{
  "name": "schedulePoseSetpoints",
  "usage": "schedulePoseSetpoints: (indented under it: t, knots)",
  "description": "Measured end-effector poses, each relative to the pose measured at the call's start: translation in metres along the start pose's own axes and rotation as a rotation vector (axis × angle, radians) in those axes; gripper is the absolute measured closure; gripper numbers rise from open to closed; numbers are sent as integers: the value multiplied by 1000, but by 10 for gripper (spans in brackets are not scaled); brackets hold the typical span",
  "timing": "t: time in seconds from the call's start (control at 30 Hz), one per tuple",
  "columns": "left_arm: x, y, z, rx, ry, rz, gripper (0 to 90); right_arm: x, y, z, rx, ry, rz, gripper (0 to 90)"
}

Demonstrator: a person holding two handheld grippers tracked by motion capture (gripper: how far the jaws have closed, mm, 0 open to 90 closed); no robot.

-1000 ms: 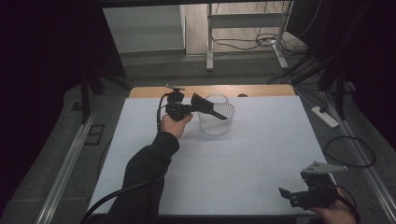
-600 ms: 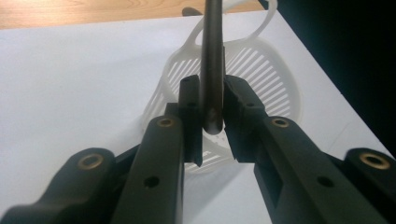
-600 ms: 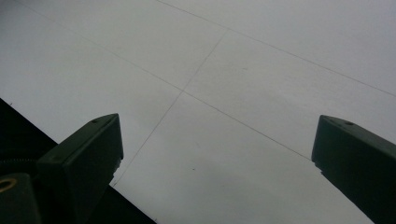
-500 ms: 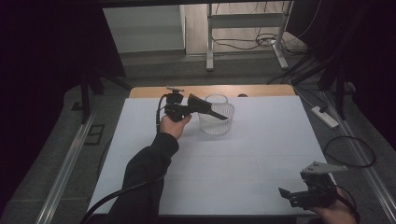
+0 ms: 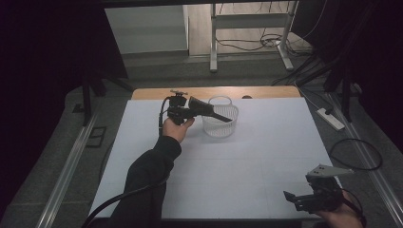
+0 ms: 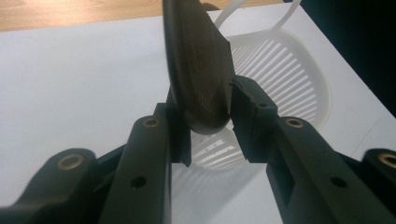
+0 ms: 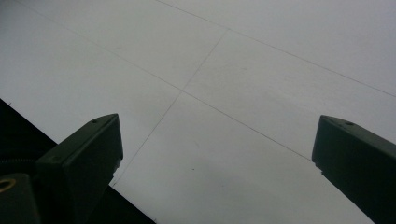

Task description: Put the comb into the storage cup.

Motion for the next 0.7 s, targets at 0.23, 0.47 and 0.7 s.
schedulePoseSetpoints:
  t: [0.23,0.47,0.7]
  knots:
    - [-1,1,2,-37,-36,2,600,0,0,0,4,3,0,22]
    - [-1,1,3,-70,-69,3,536,0,0,0,9,4,0,18]
    - [-1,1,4,-103,-102,9,457,0,0,0,9,4,0,18]
Point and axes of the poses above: each handheld gripper's, and its own axes: y roughly backward along the jaws, x roughly out of its underside, z roughly to its left, the point moved 10 cm from there along -y, roughly forward along the jaws, and after that the axes turned 1 degree about x, right-handed, at the moved point
